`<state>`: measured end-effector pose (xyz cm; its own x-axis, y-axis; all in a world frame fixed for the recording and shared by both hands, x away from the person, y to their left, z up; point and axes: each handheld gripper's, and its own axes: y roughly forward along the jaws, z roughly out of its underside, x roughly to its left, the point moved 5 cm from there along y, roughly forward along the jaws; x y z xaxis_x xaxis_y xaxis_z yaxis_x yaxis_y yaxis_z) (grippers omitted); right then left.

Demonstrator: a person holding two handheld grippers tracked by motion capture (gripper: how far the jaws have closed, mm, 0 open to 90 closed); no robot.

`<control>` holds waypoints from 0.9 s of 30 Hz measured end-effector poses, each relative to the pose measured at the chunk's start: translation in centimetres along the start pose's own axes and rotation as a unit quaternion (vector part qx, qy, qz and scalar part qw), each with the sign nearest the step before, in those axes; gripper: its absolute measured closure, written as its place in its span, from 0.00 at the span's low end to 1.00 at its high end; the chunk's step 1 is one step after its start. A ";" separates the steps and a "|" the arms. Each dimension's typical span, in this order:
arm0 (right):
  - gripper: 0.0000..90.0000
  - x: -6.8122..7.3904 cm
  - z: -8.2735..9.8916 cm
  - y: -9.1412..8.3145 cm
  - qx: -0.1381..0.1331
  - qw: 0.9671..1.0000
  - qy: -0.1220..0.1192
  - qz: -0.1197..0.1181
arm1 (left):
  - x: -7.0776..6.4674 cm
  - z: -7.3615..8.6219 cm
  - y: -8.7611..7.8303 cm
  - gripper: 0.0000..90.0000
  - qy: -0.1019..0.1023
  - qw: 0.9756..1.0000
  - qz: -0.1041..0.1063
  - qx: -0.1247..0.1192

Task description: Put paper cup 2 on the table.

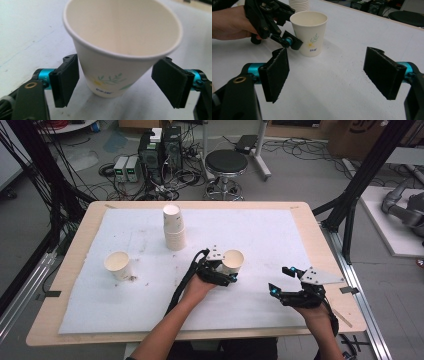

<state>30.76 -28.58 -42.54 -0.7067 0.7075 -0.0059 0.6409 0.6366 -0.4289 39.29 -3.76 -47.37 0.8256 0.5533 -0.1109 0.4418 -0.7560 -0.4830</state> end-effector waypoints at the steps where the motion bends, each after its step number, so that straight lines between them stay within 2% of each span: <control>1: 0.24 0.0 0.0 0.0 0.000 1.000 -0.001 -0.001 | 0.0 0.1 -0.6 0.24 -0.004 1.000 -0.005 -0.008; 3: 0.24 0.0 0.0 0.0 0.000 1.000 -0.002 -0.002 | 0.1 0.5 -1.8 0.22 -0.015 0.999 -0.011 -0.029; 6: 0.24 0.1 -0.1 -0.1 -0.002 1.000 0.001 -0.004 | 0.2 1.0 -3.9 0.22 -0.014 0.998 -0.016 -0.055; 10: 0.24 0.0 -0.1 0.0 -0.004 1.000 -0.002 -0.001 | 0.4 1.3 -6.2 0.20 -0.008 0.997 -0.010 -0.078; 12: 0.24 0.2 -0.1 0.0 -0.003 1.000 0.002 -0.002 | 0.6 1.5 -7.7 0.20 -0.006 0.995 -0.012 -0.094; 15: 0.24 0.3 -0.1 0.1 -0.005 1.000 0.001 -0.001 | 1.3 1.9 -9.9 0.20 -0.014 0.993 -0.019 -0.119; 21: 0.24 0.2 0.1 0.3 -0.008 1.000 0.004 0.002 | 2.8 3.1 -13.7 0.20 -0.022 0.987 -0.036 -0.153; 27: 0.24 0.3 0.1 0.2 -0.009 1.000 0.002 0.006 | 3.3 4.2 -15.9 0.19 -0.026 0.984 -0.053 -0.166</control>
<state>30.72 -28.26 -42.70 -0.6973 0.7167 -0.0084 0.6551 0.6326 -0.4132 33.48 11.56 -43.67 0.7539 0.6451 -0.1240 0.6214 -0.7616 -0.1842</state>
